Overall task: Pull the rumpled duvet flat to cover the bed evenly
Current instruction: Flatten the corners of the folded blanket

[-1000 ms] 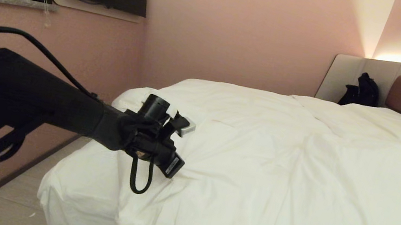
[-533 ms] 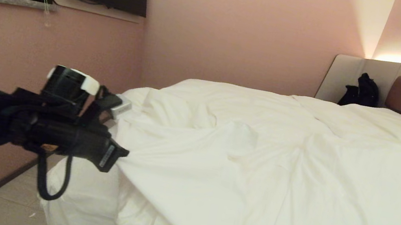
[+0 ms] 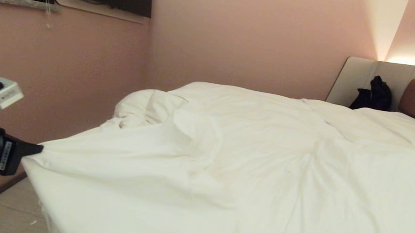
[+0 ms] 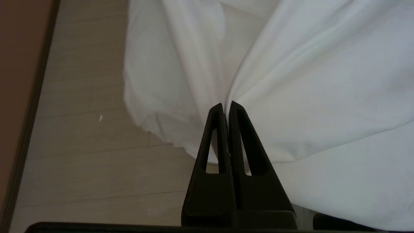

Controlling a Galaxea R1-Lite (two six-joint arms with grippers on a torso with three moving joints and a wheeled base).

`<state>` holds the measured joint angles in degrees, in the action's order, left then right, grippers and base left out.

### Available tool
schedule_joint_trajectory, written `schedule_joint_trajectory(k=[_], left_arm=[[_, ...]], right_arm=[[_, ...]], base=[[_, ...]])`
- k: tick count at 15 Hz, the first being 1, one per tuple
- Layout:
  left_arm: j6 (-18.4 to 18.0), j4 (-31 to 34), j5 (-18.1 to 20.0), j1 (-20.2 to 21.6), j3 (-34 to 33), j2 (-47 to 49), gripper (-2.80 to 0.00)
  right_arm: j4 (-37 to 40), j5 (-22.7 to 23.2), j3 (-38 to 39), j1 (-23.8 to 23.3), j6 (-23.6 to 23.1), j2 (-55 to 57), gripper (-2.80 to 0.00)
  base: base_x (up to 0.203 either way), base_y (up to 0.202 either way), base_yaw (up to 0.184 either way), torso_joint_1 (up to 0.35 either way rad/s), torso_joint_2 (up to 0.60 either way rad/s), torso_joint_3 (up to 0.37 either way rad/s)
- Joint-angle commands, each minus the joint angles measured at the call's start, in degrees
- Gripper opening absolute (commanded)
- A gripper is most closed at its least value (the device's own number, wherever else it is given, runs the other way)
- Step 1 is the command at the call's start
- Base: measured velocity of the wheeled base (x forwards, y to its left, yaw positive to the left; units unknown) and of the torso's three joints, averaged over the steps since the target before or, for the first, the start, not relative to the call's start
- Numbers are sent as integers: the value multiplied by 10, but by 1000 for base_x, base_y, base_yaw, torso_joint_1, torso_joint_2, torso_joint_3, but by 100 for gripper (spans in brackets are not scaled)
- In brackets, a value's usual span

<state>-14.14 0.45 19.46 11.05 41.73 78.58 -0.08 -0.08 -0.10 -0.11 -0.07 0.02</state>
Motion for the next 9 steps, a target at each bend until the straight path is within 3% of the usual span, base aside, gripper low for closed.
schedule_joint_trajectory(k=[1, 3, 6, 9], left_arm=[[-1, 2, 19, 54, -10, -30, -280], [-1, 4, 50, 118, -25, -52, -280], [0, 3, 68, 204, -52, -63, -280], [-1, 5, 93, 236, -85, -63, -280]], right_arm=[[0, 0, 0, 0, 0, 0, -280], [-1, 0, 0, 0, 0, 0, -280], [0, 0, 0, -1, 0, 0, -280], [0, 0, 0, -1, 0, 0, -280]], base=[[0, 0, 0, 0, 0, 0], [0, 0, 0, 0, 0, 0], [0, 0, 0, 0, 0, 0], [0, 0, 0, 0, 0, 0]])
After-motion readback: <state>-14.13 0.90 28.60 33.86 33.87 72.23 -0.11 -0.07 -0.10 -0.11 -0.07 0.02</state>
